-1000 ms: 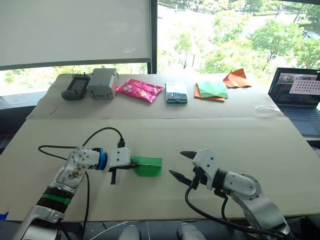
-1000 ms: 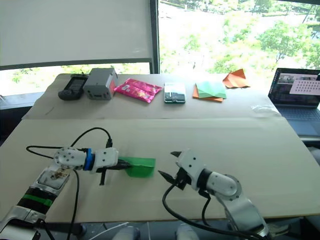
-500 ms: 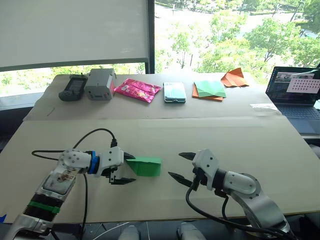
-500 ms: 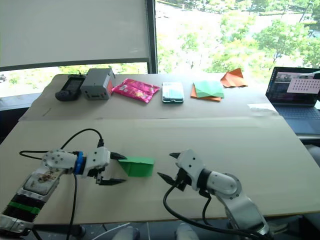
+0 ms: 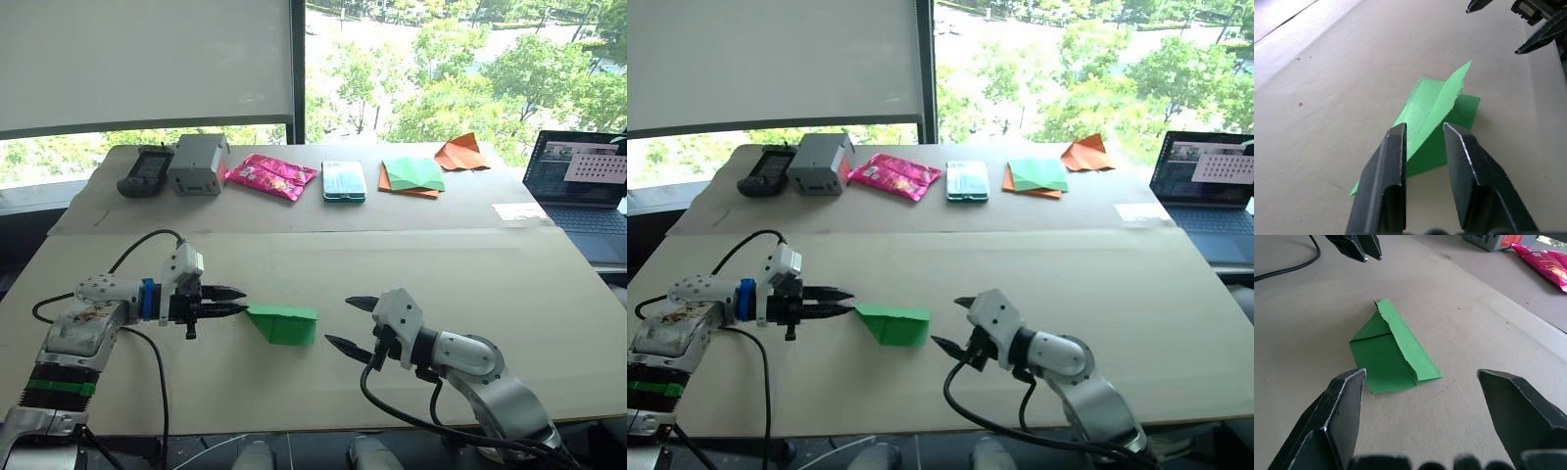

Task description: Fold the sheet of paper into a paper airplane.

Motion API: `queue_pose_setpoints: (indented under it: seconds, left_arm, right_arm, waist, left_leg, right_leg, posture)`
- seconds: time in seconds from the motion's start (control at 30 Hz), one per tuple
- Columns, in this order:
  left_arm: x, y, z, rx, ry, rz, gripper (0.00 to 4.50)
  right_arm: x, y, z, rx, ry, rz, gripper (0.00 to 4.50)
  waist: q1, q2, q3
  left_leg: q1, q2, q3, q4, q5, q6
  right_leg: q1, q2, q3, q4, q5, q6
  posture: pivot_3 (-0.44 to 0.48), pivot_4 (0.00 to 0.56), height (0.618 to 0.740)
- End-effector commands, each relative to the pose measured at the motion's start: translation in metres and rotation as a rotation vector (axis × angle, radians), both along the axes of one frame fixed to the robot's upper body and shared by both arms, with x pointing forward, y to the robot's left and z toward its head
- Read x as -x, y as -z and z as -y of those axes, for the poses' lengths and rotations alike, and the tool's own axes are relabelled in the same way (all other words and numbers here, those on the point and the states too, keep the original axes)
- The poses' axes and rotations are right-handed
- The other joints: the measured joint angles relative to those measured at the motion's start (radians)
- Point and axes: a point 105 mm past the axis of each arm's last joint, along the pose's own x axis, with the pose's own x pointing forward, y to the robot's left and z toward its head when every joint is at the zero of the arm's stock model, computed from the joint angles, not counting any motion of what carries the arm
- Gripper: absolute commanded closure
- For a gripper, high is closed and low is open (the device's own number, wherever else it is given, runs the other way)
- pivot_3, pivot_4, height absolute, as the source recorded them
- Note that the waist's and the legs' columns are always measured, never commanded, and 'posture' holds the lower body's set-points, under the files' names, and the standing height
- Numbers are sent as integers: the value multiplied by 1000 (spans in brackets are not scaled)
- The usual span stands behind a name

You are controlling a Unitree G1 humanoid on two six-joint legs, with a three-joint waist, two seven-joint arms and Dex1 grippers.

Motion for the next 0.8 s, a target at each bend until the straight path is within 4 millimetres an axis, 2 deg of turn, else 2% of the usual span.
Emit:
queue_pose_setpoints:
  seconds: [0.03, 0.2, 0.8]
  left_arm:
    - [-11, 0, 7, -7, -11, 37, 4463]
    - [-19, 9, 11, -39, -24, 57, 4463]
    - [-18, 25, 7, -115, -14, 68, 4463]
  right_arm:
    - [0, -10, -7, -16, -29, 57, 445]
    - [0, -10, -12, -16, -33, 61, 445]
    - [6, -9, -16, -26, -50, 44, 445]
  waist:
    - [1, 0, 0]
    - [-2, 0, -1]
    - [0, 0, -1]
  left_leg:
    - [0, 0, 0, 0, 0, 0]
    - [0, 0, 0, 0, 0, 0]
    - [0, 0, 0, 0, 0, 0]
  right_leg:
    - [0, 0, 0, 0, 0, 0]
    - [0, 0, 0, 1, 0, 0]
    - [1, 0, 0, 1, 1, 0]
  posture:
    - [0, 150, 740]
    - [0, 150, 740]
    - [0, 150, 740]
